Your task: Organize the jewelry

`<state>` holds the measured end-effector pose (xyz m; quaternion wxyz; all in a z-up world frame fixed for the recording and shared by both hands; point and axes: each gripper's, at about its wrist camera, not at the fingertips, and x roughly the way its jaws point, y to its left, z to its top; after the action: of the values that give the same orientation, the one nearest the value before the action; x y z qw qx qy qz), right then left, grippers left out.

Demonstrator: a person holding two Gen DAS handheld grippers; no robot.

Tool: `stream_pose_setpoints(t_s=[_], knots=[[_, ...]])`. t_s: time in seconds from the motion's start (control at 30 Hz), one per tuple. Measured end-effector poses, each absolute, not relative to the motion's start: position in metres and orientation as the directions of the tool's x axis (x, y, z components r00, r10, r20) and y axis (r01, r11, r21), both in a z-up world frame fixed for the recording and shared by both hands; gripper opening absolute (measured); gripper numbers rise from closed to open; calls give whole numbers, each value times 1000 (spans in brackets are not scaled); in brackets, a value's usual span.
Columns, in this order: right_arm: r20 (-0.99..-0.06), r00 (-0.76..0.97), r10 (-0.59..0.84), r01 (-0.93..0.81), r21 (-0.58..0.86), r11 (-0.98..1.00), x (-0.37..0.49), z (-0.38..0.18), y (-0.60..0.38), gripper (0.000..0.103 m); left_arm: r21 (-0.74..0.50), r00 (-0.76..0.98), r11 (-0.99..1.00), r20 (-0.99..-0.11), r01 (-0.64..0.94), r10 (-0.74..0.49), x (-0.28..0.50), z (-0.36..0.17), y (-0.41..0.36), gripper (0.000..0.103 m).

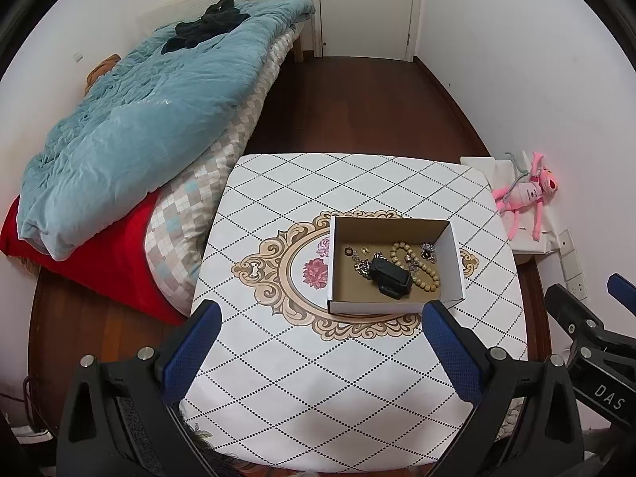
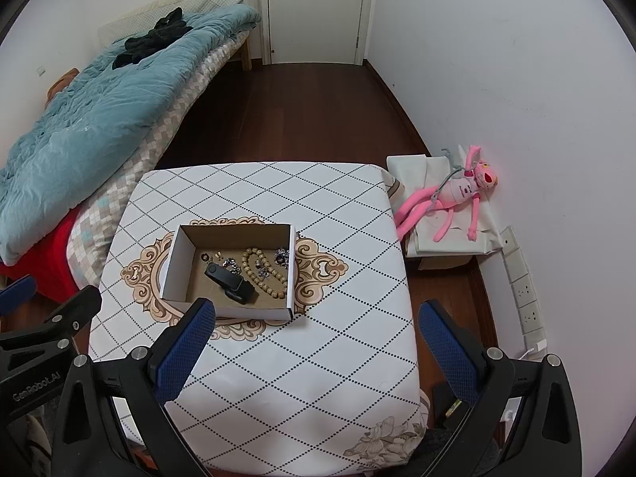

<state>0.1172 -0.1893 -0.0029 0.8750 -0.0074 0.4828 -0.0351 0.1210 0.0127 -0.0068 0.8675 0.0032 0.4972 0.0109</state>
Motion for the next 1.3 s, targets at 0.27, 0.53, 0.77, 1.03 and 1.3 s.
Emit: stream_pose_setpoints(t_s=[0.27, 0.53, 0.77, 1.03, 1.3], knots=[[-850, 522, -67, 53, -46, 998, 117, -6, -189, 103, 16, 500, 1000, -866, -16, 22, 120, -10, 14, 103], [-853, 519, -63, 46, -46, 998, 116, -8, -186, 103, 15, 498, 1000, -867, -11, 18, 119, -10, 15, 103], [-858, 511, -58, 38, -45, 998, 116, -10, -184, 103, 21, 501, 1000, -865, -8, 22, 117, -10, 14, 103], [-859, 509, -57, 35, -45, 998, 116, -10, -185, 103, 21, 500, 1000, -866, -9, 23, 117, -10, 14, 103], [-859, 509, -56, 36, -44, 998, 116, -10, -185, 103, 23, 501, 1000, -865, -8, 24, 117, -9, 14, 103]])
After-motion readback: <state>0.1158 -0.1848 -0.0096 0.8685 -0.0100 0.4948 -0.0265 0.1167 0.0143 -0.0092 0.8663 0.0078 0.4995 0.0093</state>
